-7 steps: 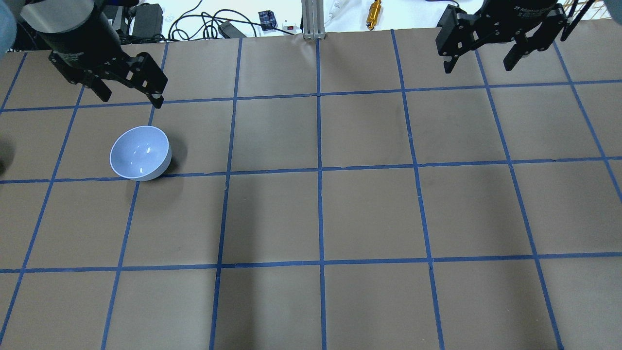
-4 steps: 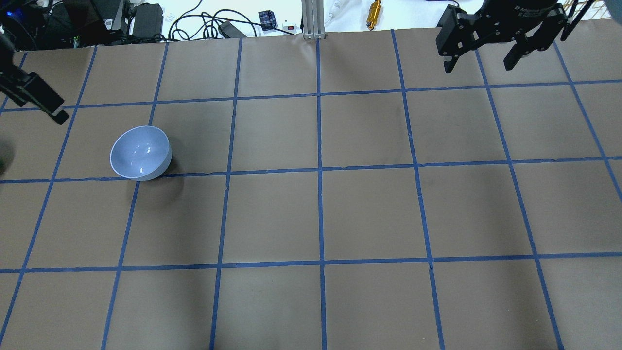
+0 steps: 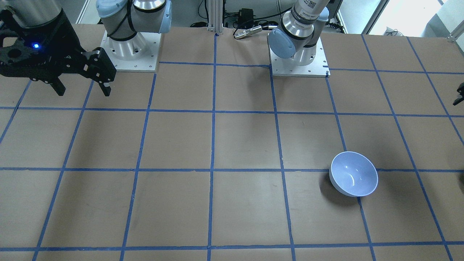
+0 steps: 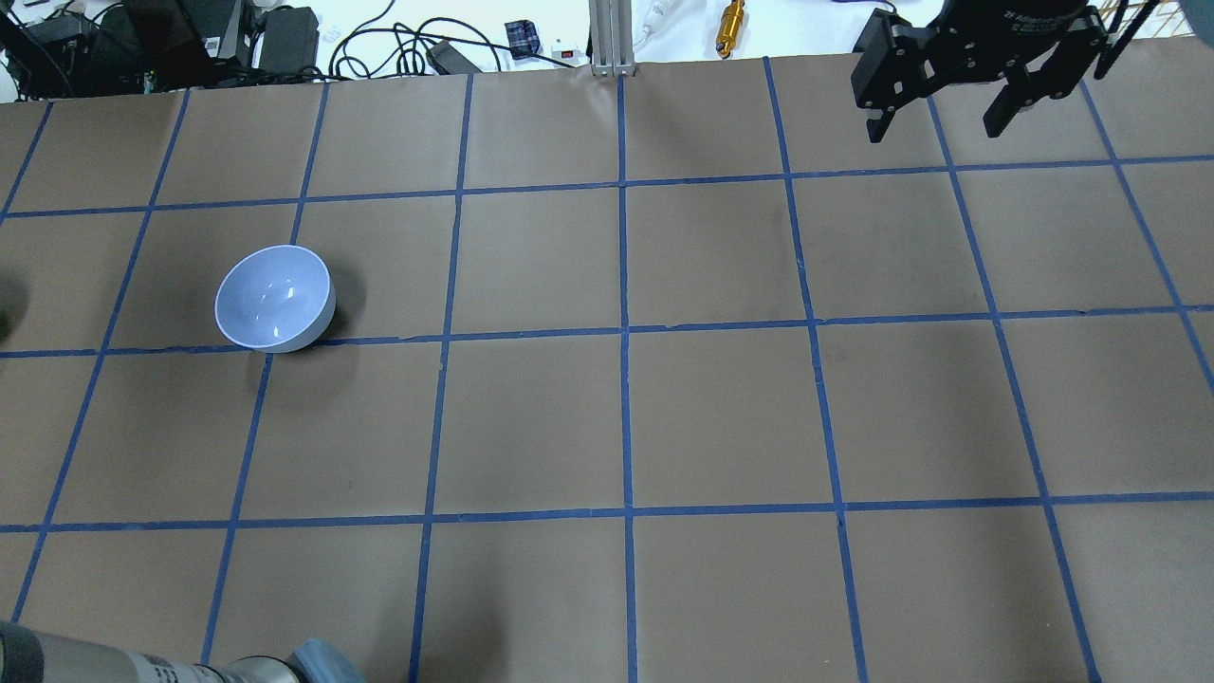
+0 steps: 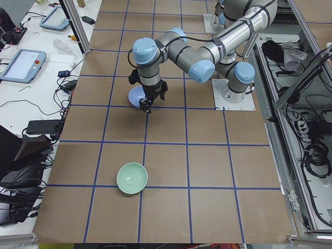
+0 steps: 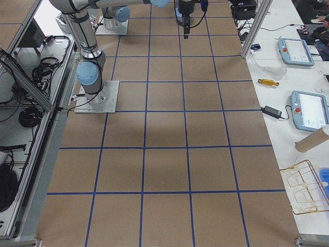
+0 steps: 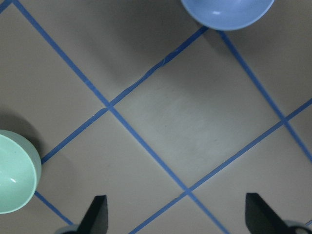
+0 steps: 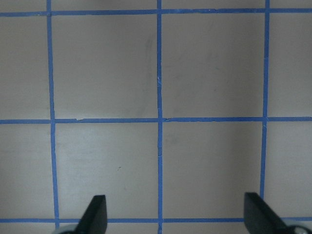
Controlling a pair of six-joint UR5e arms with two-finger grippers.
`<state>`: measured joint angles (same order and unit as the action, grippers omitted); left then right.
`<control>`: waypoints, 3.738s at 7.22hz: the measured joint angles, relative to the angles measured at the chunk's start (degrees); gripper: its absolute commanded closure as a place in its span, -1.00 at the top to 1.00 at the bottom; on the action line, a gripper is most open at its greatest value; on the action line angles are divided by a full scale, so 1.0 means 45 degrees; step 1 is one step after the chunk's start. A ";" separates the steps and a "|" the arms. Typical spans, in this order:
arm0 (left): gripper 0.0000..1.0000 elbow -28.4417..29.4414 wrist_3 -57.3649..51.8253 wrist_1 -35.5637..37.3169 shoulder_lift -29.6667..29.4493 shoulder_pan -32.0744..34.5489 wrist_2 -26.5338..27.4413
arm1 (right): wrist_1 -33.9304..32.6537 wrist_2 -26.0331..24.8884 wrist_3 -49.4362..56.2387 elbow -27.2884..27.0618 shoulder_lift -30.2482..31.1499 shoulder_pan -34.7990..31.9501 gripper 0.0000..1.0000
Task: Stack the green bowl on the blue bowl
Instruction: 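Grasp the green bowl rim with the left gripper near the robot, then lift the green bowl with the left gripper toward the blue bowl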
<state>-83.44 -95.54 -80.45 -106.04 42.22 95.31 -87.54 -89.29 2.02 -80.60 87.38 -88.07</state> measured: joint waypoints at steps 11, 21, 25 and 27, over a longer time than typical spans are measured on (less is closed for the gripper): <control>-0.21 0.3632 -1.0482 0.3450 -0.6972 -0.1865 -0.1438 | 0.0000 0.0019 0.0000 0.0000 0.0004 0.0000 1.00; -1.00 0.3300 -1.0721 0.3435 -0.6212 -0.1731 -0.1420 | 0.0000 0.0021 -0.0001 0.0000 0.0001 0.0000 1.00; -1.00 0.1243 -0.8864 0.3246 -0.3086 0.0010 -0.1218 | 0.0000 0.0038 -0.0019 0.0000 -0.0003 0.0000 1.00; -1.00 -0.0415 -0.7180 0.3106 -0.1454 0.1633 -0.1198 | 0.0000 0.0039 -0.0024 0.0000 0.0002 0.0000 1.00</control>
<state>-85.30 -127.85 -66.47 -112.59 49.57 89.92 -87.54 -89.12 1.91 -80.59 87.39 -88.07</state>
